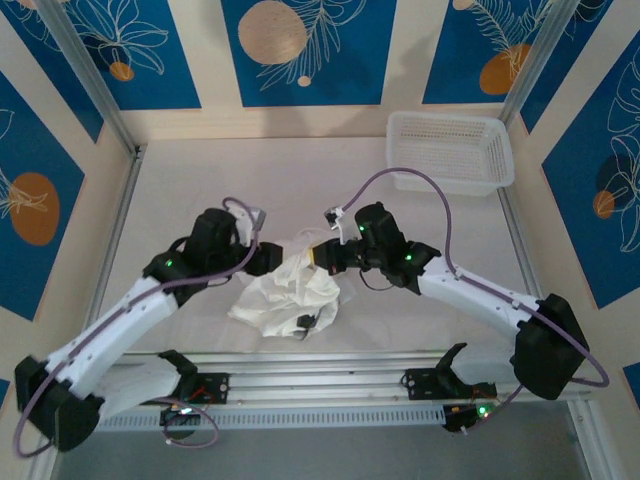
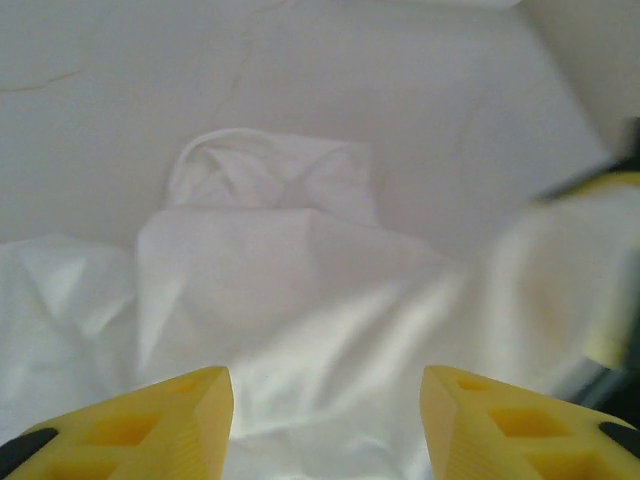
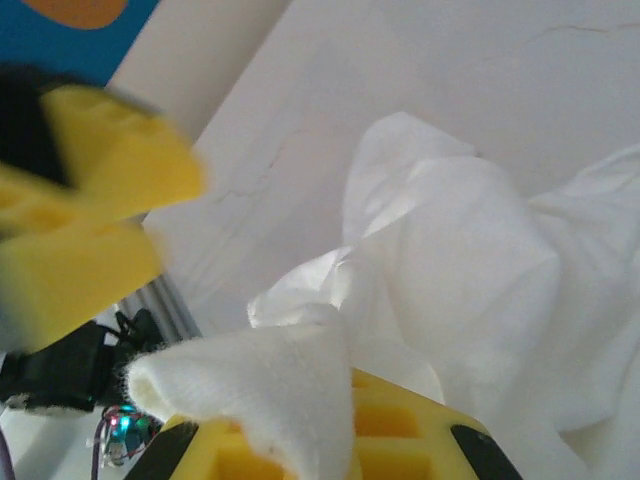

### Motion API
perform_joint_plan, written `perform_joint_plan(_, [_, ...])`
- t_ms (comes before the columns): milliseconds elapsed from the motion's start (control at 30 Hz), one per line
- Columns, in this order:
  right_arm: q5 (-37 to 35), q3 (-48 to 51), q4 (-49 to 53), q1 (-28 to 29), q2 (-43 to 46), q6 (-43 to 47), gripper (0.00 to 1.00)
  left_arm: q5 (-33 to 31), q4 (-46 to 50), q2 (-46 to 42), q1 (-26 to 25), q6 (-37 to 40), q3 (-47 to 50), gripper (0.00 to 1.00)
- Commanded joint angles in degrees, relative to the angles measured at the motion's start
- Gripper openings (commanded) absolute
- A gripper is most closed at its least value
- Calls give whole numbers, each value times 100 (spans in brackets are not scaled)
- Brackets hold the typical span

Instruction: Fold the inside-out t-shirt

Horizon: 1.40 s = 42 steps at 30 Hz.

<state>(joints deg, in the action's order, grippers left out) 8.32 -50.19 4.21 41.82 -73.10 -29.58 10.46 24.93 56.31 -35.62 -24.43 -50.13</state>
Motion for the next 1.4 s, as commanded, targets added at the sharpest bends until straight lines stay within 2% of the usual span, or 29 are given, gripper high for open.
perform_joint_plan(0, [-392,-235,259,-113,-61,-349,0,535,-1157,-524,-504,-744,445,52])
perform_joint_plan(133, [-340,-261,277,-192,-142,-476,0,408,-2061,-364,-974,-1251,864,49])
perform_joint_plan(233, [-262,-352,373,-193,-179,-529,0,190,-2247,55,-991,-1218,889,44])
perform_joint_plan(333, [-239,-382,482,-192,-161,-516,0,652,-3199,441,-986,-892,1056,25])
perform_joint_plan(467, [-301,-385,581,-201,-128,-474,0,1044,-3267,1089,-990,-747,799,14])
perform_joint_plan(600, [-312,-390,572,-201,-129,-486,0,270,-2360,1334,-982,-811,592,15])
perform_joint_plan(733, [-288,-408,546,-201,-143,-487,0,-97,-2270,1198,-960,-801,760,27])
perform_joint_plan(833, [-257,-430,585,-201,-159,-448,0,-210,-2140,1195,-895,-805,769,31])
perform_joint_plan(1367, [-260,-351,573,-210,-143,-531,0,-251,-1854,1575,-780,-808,612,33])
